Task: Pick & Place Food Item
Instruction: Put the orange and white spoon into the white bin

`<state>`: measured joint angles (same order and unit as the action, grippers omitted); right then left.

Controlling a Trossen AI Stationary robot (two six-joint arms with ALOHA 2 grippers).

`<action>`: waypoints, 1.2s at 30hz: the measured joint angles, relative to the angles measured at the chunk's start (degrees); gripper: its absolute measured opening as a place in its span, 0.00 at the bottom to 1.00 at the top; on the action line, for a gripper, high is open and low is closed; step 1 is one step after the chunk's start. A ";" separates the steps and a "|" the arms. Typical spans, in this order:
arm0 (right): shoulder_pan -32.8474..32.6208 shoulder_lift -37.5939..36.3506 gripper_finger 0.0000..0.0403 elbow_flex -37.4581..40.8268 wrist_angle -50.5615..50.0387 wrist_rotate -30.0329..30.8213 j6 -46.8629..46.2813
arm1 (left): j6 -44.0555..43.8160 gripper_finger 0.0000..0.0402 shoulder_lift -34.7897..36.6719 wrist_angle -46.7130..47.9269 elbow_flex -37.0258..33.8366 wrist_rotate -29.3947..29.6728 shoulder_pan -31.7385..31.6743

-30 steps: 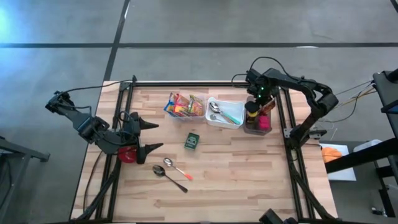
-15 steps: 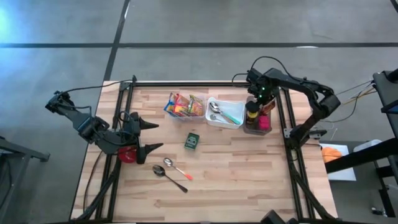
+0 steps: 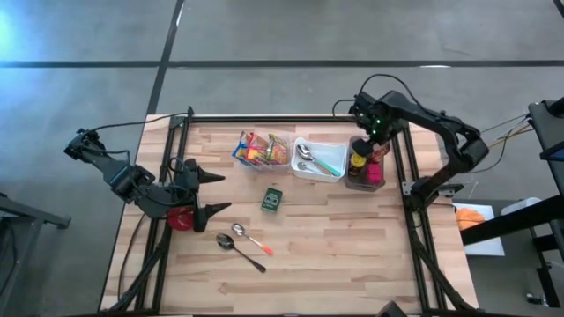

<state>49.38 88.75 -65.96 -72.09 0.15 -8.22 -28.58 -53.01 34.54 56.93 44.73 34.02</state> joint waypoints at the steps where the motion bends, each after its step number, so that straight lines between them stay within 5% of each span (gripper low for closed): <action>1: -0.13 -0.33 0.76 -0.42 0.01 0.00 -0.47 | 0.00 0.95 0.00 0.00 0.00 -0.01 0.00; 13: -5.06 -8.23 0.76 -5.95 -1.74 -0.20 -4.33 | -0.41 0.95 0.02 -0.02 0.00 0.59 -0.04; 20: -12.96 -15.04 0.76 -6.64 -2.55 -0.18 -8.40 | 0.52 0.95 0.02 -0.17 -1.00 -4.71 -0.04; 28: -33.32 -18.48 0.76 -5.04 6.30 4.54 -22.35 | 1.70 0.95 0.02 0.06 -2.21 -4.72 -0.09; 36: -55.76 -14.79 0.76 -5.04 20.42 17.50 -28.11 | -2.97 0.95 -0.17 -1.12 -5.20 -9.13 -0.37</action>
<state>-6.38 73.95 -71.00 -51.68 17.64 -36.34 -31.55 -53.19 33.43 51.73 35.60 33.65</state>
